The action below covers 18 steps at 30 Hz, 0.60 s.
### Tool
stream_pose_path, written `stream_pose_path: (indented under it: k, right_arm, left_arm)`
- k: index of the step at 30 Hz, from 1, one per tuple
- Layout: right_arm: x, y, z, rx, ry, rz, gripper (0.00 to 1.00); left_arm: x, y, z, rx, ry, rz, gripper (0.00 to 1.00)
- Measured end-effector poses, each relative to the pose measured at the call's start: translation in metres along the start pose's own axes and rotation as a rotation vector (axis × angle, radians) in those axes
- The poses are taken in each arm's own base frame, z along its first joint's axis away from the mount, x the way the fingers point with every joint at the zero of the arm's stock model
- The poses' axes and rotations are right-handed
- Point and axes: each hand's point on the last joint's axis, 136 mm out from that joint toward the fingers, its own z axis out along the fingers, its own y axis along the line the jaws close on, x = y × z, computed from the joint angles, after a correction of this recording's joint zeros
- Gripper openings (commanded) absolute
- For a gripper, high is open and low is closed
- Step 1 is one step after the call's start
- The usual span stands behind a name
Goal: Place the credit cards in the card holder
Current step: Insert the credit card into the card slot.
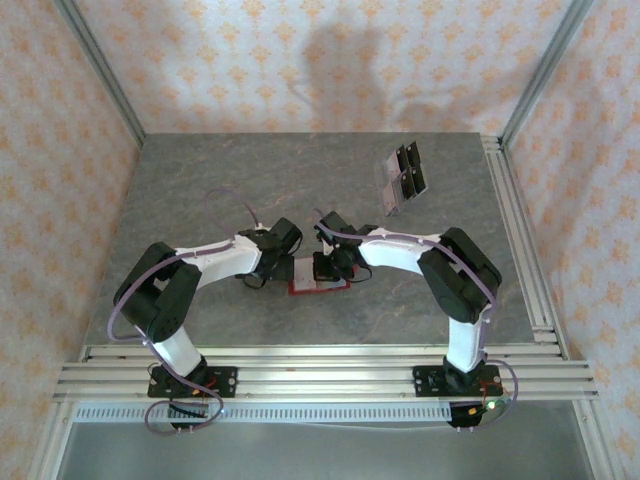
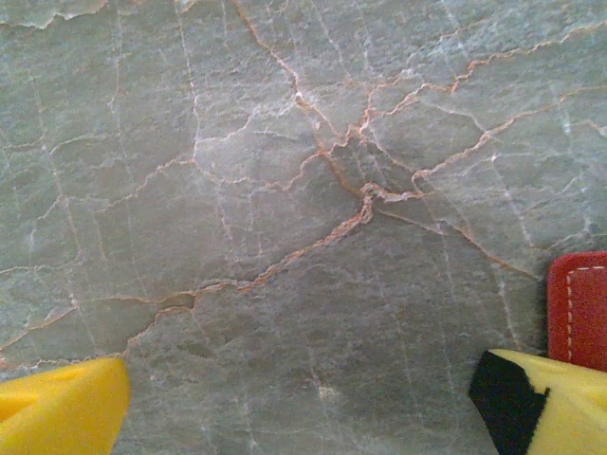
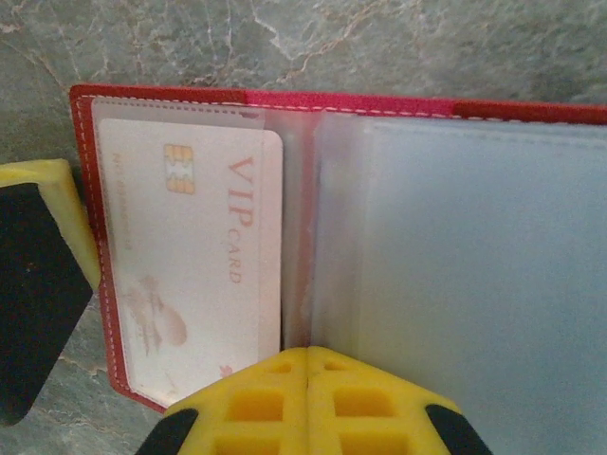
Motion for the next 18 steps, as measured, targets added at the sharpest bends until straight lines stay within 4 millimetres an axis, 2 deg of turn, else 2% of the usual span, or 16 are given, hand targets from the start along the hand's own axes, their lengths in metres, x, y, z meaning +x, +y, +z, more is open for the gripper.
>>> stream_pose_path:
  k: [18]
  right_arm:
    - [0.002,0.011,0.007,-0.069,0.029,0.004,0.0]
  left_arm:
    - [0.0,-0.001,0.0,0.003,0.002,-0.001,0.97]
